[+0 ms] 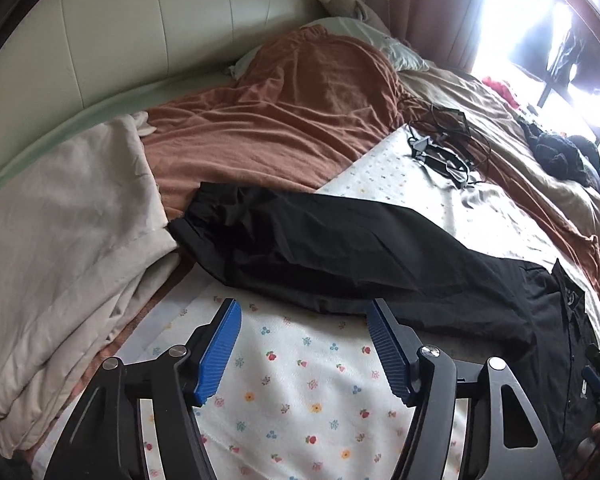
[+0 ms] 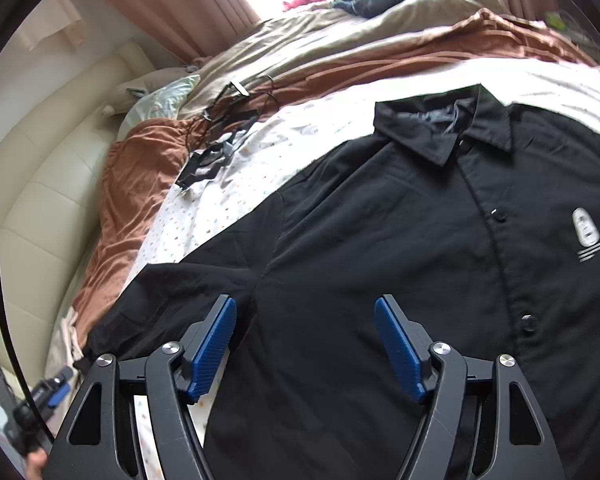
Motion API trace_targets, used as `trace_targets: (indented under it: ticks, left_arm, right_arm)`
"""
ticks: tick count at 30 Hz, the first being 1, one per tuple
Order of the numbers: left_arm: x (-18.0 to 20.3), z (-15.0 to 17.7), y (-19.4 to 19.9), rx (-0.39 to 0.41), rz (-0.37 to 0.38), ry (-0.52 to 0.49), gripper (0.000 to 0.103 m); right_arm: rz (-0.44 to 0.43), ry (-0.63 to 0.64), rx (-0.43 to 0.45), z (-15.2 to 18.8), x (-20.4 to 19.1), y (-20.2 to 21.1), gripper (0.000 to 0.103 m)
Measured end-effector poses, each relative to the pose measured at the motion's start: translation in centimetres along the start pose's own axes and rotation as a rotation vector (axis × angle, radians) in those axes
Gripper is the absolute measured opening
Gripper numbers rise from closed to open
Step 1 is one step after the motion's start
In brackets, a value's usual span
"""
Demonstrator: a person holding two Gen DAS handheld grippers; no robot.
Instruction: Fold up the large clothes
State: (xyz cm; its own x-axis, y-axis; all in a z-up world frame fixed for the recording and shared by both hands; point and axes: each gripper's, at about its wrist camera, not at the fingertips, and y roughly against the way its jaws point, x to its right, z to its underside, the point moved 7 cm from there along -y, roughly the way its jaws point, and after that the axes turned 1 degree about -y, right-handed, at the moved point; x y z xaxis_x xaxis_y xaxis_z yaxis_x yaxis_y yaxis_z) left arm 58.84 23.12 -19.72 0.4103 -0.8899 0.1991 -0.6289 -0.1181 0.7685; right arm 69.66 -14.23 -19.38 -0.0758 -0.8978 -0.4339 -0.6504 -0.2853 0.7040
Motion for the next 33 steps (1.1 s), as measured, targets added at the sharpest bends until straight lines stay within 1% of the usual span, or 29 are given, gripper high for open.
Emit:
trace_targets:
  ticks: [2, 4, 6, 9, 10, 12, 14, 15, 17, 19, 20, 21, 25, 27, 31, 33]
  left_arm:
    - [-0.4, -0.1, -1.6, -0.032, -0.013, 0.025, 0.063]
    - [-0.9, -0.1, -2.9, -0.061, -0.034, 0.056, 0.061]
    - [-1.4, -0.2, -4.2, -0.084, -0.049, 0.076, 0.056]
    - [-1.7, -0.1, -5.8, -0.128, -0.04, 0.111, 0.056]
    - [-1.8, 0.1, -6.3, -0.144, -0.046, 0.125, 0.056]
    - [-1.9, 0.6, -6.8, -0.166, -0.055, 0.142, 0.056]
    - [-2.0, 0.8, -7.4, -0.179, -0.069, 0.152, 0.056]
    - [-2.1, 0.7, -7.7, -0.172, -0.072, 0.154, 0.056]
    - [-2.2, 0.1, -8.3, -0.159, -0.08, 0.149, 0.056]
    - [-2.7, -0.4, -8.5, -0.147, -0.091, 0.166, 0.037]
    - [-2.8, -0.6, -8.5, -0.141, -0.087, 0.174, 0.019]
    - [-2.9, -0.9, -8.5, -0.136, -0.074, 0.182, 0.012]
    - [-2.4, -2.4, -7.1, -0.078, -0.039, 0.169, 0.006]
    - [-1.8, -3.4, -5.9, -0.038, -0.018, 0.151, 0.005]
    - [0.2, -5.7, -2.6, 0.045, 0.017, 0.129, 0.003]
    - [1.6, -6.8, -0.8, 0.076, 0.057, 0.119, 0.003]
  right_arm:
    - [-0.002, -0.005, -0.02, 0.0, -0.2, -1.3, 0.063]
    - [-0.009, -0.01, -0.038, 0.1, -0.2, -2.4, 0.057]
    - [-0.023, -0.026, -0.058, 0.3, -0.2, -3.5, 0.056]
    - [-0.046, -0.041, -0.078, 0.2, -0.3, -4.6, 0.055]
    - [-0.051, -0.043, -0.079, 0.2, -0.3, -4.8, 0.053]
    - [-0.076, -0.06, -0.083, 0.1, -0.4, -5.3, 0.046]
    - [-0.107, -0.083, -0.096, 0.3, -0.4, -5.8, 0.035]
    - [-0.142, -0.098, -0.108, 0.5, -0.6, -6.3, 0.033]
    - [-0.178, -0.109, -0.124, 0.9, -1.0, -7.1, 0.022]
    - [-0.22, -0.133, -0.147, 1.3, -1.2, -8.0, 0.015]
    - [-0.237, -0.146, -0.152, 1.4, -1.3, -8.3, 0.015]
    - [-0.254, -0.158, -0.155, 1.5, -1.4, -8.6, 0.015]
    - [-0.243, -0.183, -0.2, 2.5, -1.3, -10.1, 0.013]
    - [-0.256, -0.202, -0.216, 3.0, -1.1, -10.7, 0.013]
    - [-0.298, -0.198, -0.234, 2.5, -1.7, -10.0, 0.012]
    - [-0.315, -0.214, -0.223, 2.0, -1.6, -8.8, 0.012]
